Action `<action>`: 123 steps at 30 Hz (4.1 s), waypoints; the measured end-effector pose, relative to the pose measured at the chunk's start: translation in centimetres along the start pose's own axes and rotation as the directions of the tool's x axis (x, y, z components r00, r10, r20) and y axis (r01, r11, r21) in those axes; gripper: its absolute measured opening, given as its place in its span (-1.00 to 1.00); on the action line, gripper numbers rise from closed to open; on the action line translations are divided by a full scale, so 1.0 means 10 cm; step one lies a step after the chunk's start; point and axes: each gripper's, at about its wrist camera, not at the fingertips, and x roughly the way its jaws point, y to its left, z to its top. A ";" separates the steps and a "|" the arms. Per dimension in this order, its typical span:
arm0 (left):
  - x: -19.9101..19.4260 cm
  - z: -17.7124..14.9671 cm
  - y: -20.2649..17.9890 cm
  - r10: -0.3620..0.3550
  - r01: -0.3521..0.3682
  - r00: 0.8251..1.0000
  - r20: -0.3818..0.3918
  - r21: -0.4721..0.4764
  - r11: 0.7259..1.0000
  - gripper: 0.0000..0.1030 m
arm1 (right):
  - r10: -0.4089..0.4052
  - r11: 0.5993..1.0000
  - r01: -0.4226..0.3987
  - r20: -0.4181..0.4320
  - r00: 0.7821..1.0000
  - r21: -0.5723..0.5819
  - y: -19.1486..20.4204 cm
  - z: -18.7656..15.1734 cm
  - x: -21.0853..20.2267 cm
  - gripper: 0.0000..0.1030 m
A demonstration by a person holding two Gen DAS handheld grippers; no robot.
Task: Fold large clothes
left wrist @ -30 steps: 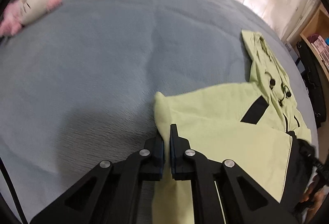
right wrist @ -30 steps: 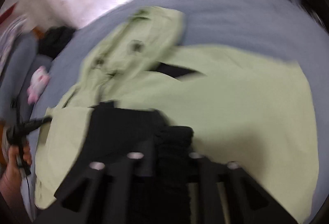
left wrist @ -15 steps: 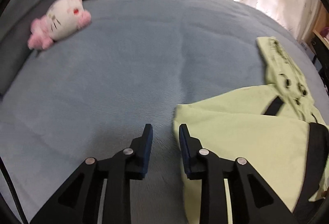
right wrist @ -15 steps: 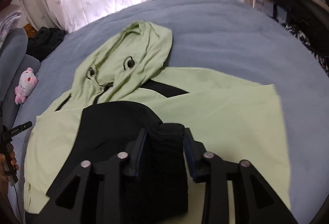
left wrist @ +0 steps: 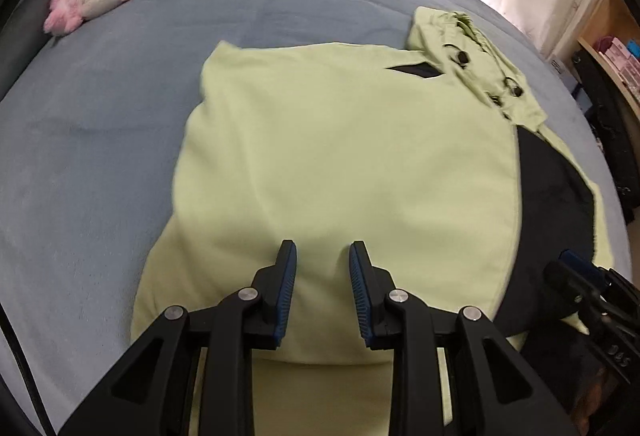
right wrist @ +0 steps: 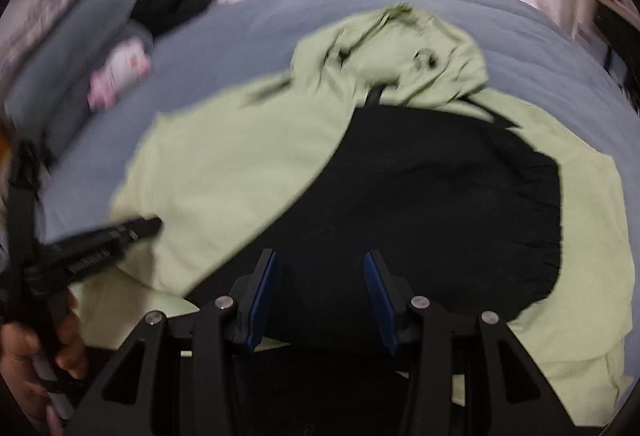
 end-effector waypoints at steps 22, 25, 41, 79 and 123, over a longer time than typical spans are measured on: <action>-0.47 -0.16 0.32 0.118 -0.117 0.993 0.030 -0.015 0.993 -0.45 | -0.038 0.939 0.003 0.096 0.995 0.344 -1.21 -0.40 -0.75 -0.38; -0.65 -0.24 0.30 0.124 -0.123 0.992 0.036 -0.013 0.992 -0.40 | 0.006 0.931 -0.042 0.101 0.995 0.362 -1.12 -0.48 -0.81 -0.38; -1.39 -0.90 0.38 0.145 -0.143 0.988 0.058 -0.028 0.989 0.01 | 0.005 0.943 -0.029 0.073 0.997 0.332 -0.78 -1.00 -1.15 -0.38; -1.72 -2.31 0.95 -0.120 0.126 0.982 -0.148 0.034 0.991 0.74 | -0.151 0.872 0.192 -0.127 0.980 0.450 -2.09 -2.84 -2.26 -0.28; -1.94 -2.18 0.82 -0.493 0.476 0.865 -0.092 -0.160 0.865 -0.90 | 0.010 0.913 -0.041 0.079 0.997 0.406 -1.82 -2.66 -2.44 -0.83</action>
